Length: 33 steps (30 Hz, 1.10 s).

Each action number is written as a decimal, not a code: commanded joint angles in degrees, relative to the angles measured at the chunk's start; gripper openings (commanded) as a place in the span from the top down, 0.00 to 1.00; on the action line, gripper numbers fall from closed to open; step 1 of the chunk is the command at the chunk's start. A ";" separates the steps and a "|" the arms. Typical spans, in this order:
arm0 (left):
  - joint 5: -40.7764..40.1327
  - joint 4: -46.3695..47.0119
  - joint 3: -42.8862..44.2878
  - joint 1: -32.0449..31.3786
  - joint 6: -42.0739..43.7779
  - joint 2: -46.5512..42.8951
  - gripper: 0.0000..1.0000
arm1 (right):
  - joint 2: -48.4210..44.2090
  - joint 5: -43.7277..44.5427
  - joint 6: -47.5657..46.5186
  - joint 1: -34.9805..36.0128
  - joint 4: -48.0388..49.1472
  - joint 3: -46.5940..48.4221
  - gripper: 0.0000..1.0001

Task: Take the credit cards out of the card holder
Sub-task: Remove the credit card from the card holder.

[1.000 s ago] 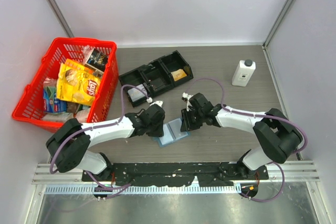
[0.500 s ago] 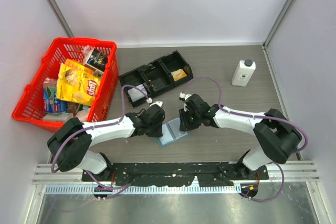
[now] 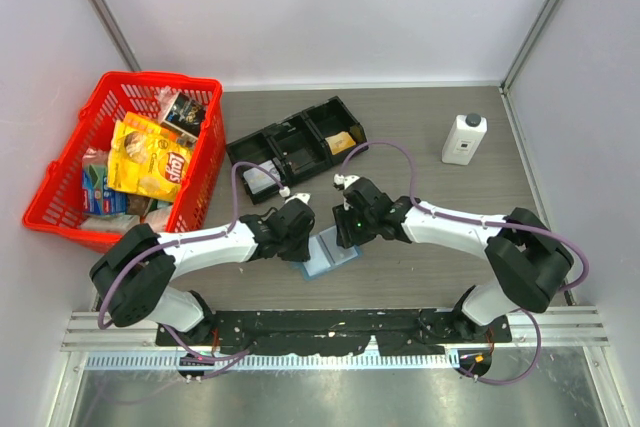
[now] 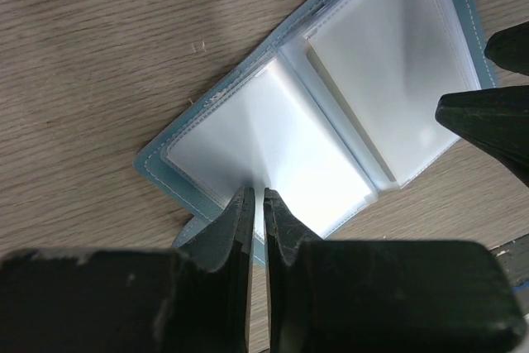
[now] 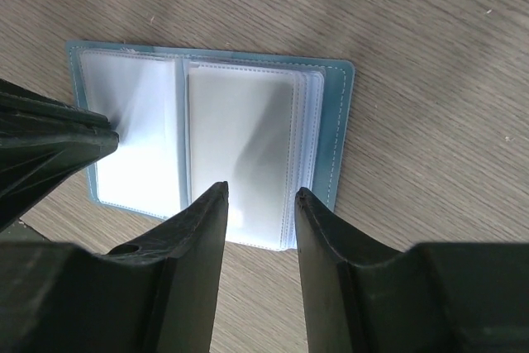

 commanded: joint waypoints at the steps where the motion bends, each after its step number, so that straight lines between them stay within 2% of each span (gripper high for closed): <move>1: 1.24 -0.02 -1.51 -0.06 0.61 1.24 0.88 | 0.69 1.57 -0.77 0.79 1.01 0.94 0.57; 19: 1.77 0.42 -1.95 -0.06 0.61 0.80 0.88 | 2.53 0.17 -0.68 1.32 1.62 0.33 0.62; 33: 2.38 1.30 -2.57 -0.06 0.26 0.53 0.89 | -0.10 -2.12 -0.42 2.19 -0.05 2.43 0.64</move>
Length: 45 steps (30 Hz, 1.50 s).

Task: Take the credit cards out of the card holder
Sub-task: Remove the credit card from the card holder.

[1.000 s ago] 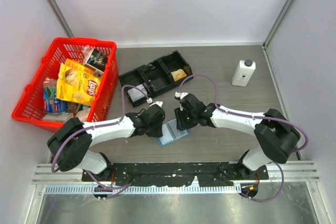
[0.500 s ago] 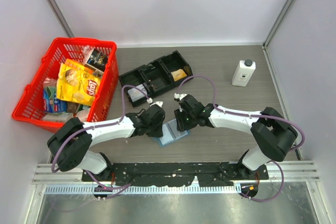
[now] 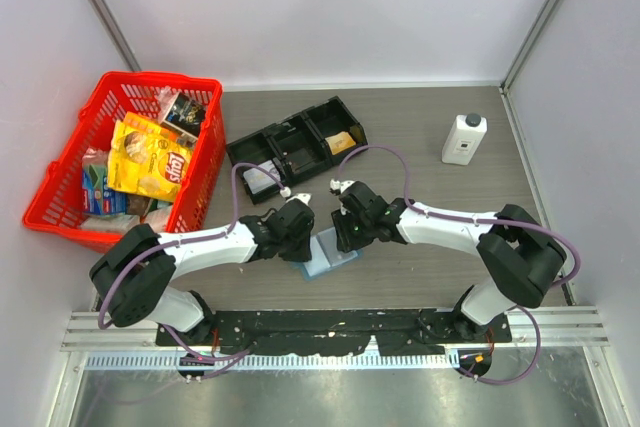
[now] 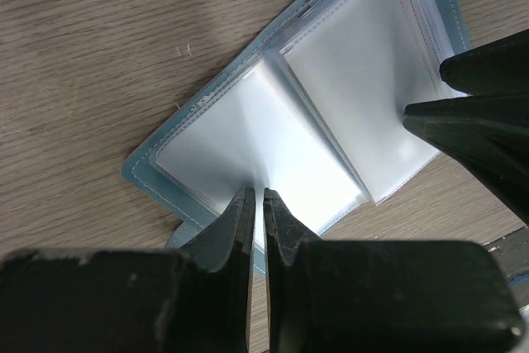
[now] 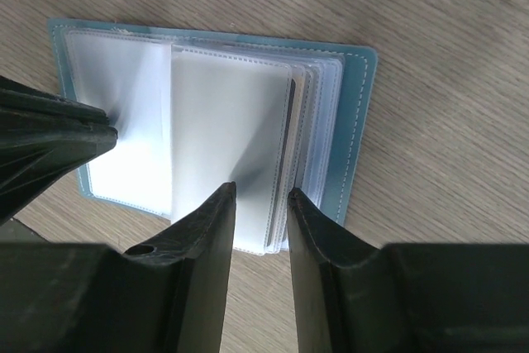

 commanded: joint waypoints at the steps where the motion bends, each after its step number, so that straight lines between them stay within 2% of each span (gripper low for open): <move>1: 1.40 -0.47 -1.87 -0.06 0.28 0.64 0.89 | -2.62 -1.92 -0.38 0.86 -0.11 2.57 0.64; 19: 1.75 0.32 -1.95 -0.06 0.02 0.64 0.89 | -3.67 -8.16 0.77 1.30 2.52 3.36 0.63; 24: 1.93 0.41 -1.78 -0.15 0.11 0.91 0.89 | -4.37 -10.18 1.38 1.30 3.75 2.83 0.54; 27: 2.02 0.50 -1.78 -0.06 0.02 0.91 0.89 | -4.90 -10.45 1.64 1.30 4.37 2.31 0.53; 39: 1.93 0.76 -2.66 -0.06 -0.42 -0.15 0.88 | -6.84 -13.08 5.68 1.21 10.60 -1.39 0.55; 45: 1.84 0.85 -3.36 -0.06 -0.77 -0.94 0.87 | -7.80 -14.05 8.41 -0.01 14.20 -4.02 0.61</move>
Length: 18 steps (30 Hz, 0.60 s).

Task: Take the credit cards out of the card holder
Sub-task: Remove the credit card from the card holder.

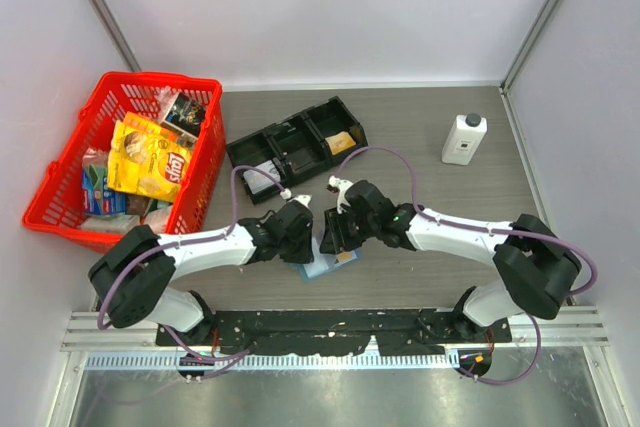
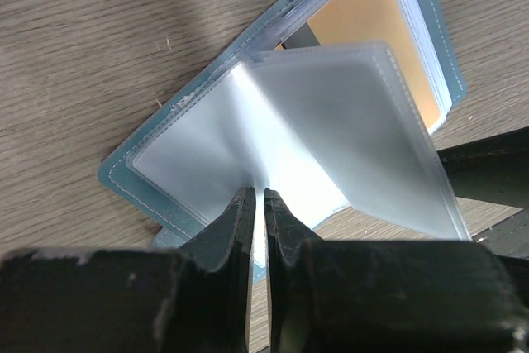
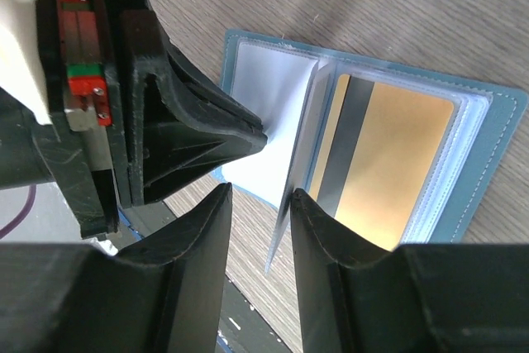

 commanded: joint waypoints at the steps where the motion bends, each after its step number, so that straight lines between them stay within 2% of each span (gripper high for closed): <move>1: -0.17 -1.77 -2.11 -0.04 -0.27 -0.68 0.87 | -3.19 -1.85 3.12 -0.85 5.47 -1.68 0.61; 11: -0.43 -1.60 -3.08 -0.04 -0.97 -1.99 0.87 | -5.74 -5.98 7.69 -4.63 13.38 -6.34 0.70; 14: -0.34 -1.60 -3.08 -0.04 -0.97 -2.17 0.87 | -4.87 -6.42 7.43 -4.89 13.29 -6.34 0.72; 18: -0.52 -1.51 -3.26 -0.04 -1.06 -2.26 0.87 | -3.11 -9.23 7.69 -4.89 14.43 -6.26 0.78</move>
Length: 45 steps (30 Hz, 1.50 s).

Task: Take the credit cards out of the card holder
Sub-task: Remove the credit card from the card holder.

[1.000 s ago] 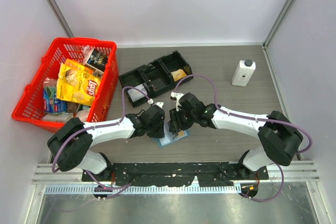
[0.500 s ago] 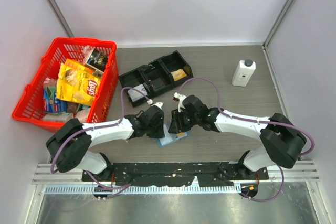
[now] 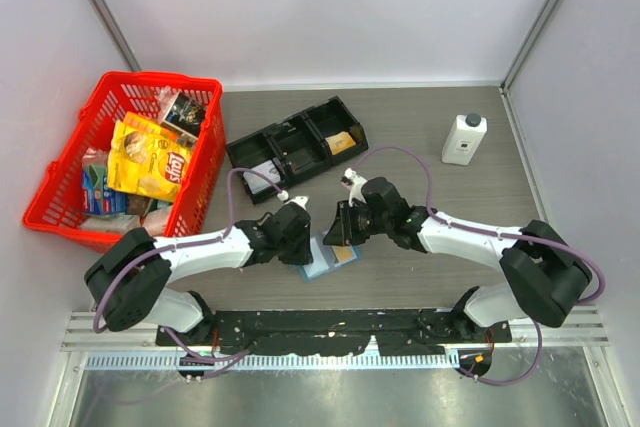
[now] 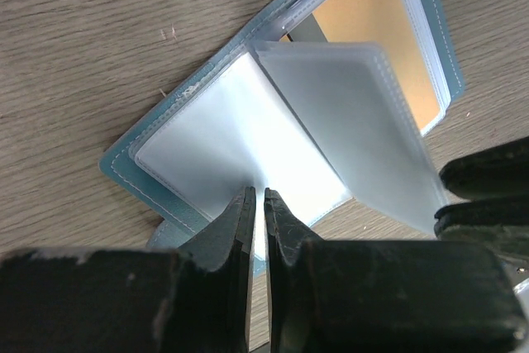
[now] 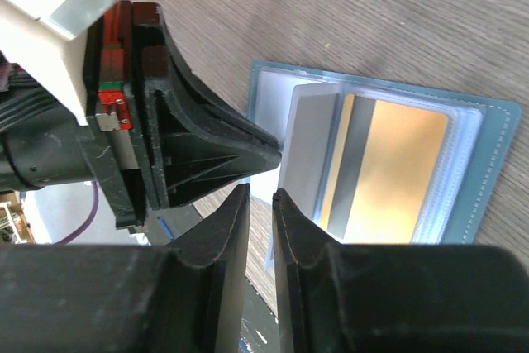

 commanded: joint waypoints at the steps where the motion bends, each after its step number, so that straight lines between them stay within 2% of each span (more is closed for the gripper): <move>1: -0.52 -2.43 -1.49 -0.04 0.21 -0.73 0.87 | 0.65 -4.41 1.27 0.05 5.43 -0.09 0.78; 10: -4.29 -3.30 -2.19 -0.04 -0.93 -4.76 0.86 | 5.57 -10.83 0.22 0.05 5.17 1.75 0.73; 17: -6.85 -4.10 -3.51 0.13 -2.25 -10.48 0.85 | 7.42 -6.26 -1.54 0.14 1.49 2.54 0.73; 23: -7.29 -4.54 -3.69 0.40 -2.87 -11.71 0.84 | 6.90 -7.23 -2.24 0.14 1.31 3.51 0.73; 26: -8.16 -4.45 -3.34 0.48 -3.04 -13.73 0.83 | 6.37 -6.79 -2.77 0.14 -0.01 4.47 0.69; 31: -8.79 -3.31 -2.19 1.62 -4.27 -17.51 0.73 | 5.84 -6.52 -4.09 0.14 -1.59 4.92 0.68; 39: -1.85 1.70 -1.23 6.81 -6.47 -16.47 0.50 | 4.08 -7.49 -3.91 0.05 -0.19 4.91 0.67; 45: 0.71 4.16 0.09 7.34 -7.00 -14.44 0.44 | 2.85 -8.19 -3.03 0.14 1.39 4.57 0.54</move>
